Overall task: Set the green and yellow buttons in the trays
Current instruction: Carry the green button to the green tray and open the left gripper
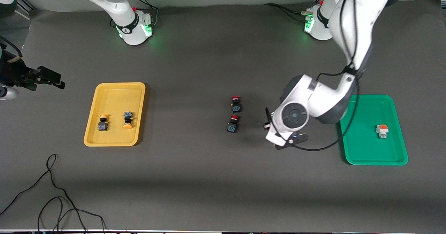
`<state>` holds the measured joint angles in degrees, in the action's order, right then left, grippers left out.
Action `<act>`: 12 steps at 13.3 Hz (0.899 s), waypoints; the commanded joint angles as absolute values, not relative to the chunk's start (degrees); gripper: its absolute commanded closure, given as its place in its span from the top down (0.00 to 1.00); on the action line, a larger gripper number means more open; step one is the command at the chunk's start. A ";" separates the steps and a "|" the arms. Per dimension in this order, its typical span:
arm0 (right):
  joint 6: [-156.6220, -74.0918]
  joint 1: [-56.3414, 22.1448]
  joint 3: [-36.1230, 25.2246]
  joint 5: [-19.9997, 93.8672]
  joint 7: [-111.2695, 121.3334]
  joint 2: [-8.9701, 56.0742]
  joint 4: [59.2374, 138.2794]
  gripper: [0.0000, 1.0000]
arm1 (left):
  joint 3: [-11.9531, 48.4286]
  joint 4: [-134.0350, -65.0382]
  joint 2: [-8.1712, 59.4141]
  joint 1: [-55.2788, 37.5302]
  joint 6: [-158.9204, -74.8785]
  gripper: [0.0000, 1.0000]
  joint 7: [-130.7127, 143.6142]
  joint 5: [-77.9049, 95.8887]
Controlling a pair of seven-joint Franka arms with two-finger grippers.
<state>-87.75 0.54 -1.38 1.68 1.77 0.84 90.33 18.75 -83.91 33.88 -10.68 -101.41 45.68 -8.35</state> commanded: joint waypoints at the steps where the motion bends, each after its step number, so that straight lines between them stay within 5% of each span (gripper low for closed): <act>1: -87.71 -0.26 -2.02 0.44 0.35 1.58 89.30 1.00 | 18.72 -85.08 28.32 -3.46 -93.54 0.00 33.10 -8.35; 6: -88.86 0.26 -2.11 0.44 0.44 2.20 89.65 1.00 | 18.46 -88.50 26.89 13.42 -95.25 0.00 4.70 -9.32; 12: -88.86 -0.44 -2.11 -1.32 0.53 2.20 89.65 1.00 | 18.37 -105.71 28.56 22.23 -123.44 0.00 -4.04 -13.71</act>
<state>-88.75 0.48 -1.97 0.44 1.75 1.99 90.34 17.70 -99.77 29.22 20.93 -116.51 -2.84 -12.79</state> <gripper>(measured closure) 0.000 0.586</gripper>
